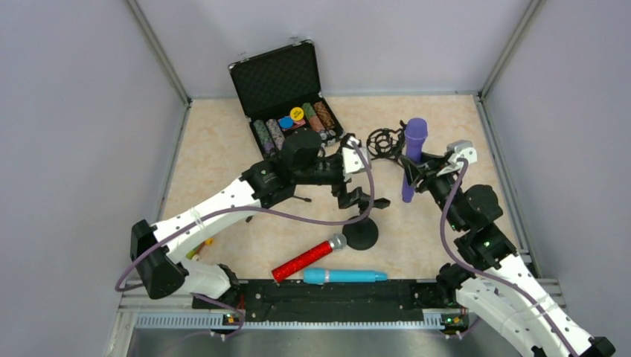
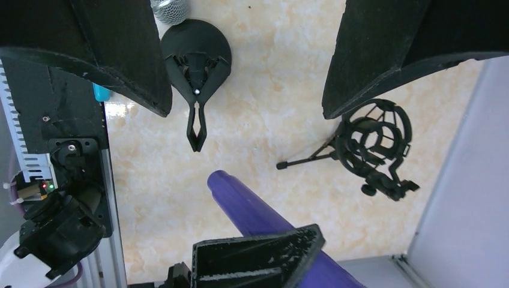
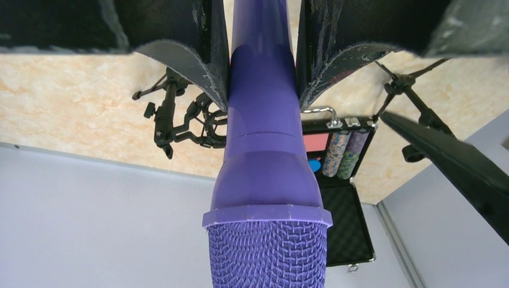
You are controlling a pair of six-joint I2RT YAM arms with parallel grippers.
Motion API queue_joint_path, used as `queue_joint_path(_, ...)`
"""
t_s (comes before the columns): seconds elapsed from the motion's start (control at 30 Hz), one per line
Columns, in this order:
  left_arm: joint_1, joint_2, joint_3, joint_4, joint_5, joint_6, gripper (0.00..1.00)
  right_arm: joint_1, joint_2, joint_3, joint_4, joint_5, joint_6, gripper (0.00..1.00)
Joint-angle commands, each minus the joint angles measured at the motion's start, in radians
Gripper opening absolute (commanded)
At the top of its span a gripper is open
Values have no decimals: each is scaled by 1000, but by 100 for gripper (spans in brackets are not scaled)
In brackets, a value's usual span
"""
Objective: Attach the microphones to the stand
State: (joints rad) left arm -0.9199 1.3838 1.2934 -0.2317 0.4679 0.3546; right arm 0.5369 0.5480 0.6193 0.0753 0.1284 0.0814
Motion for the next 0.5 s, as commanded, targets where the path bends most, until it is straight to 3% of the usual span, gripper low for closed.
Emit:
queue_joint_path(0.0, 56, -58, -54, 87, 151, 28, 99, 12, -30, -12, 52, -35, 2, 0)
queue_joint_path(0.3, 72, -106, -238, 191, 245, 55, 98, 11, -56, -61, 106, -96, 23, 0)
queue_joint_path(0.47, 72, -87, -243, 216, 307, 53, 98, 11, -95, -103, 163, -123, 23, 0)
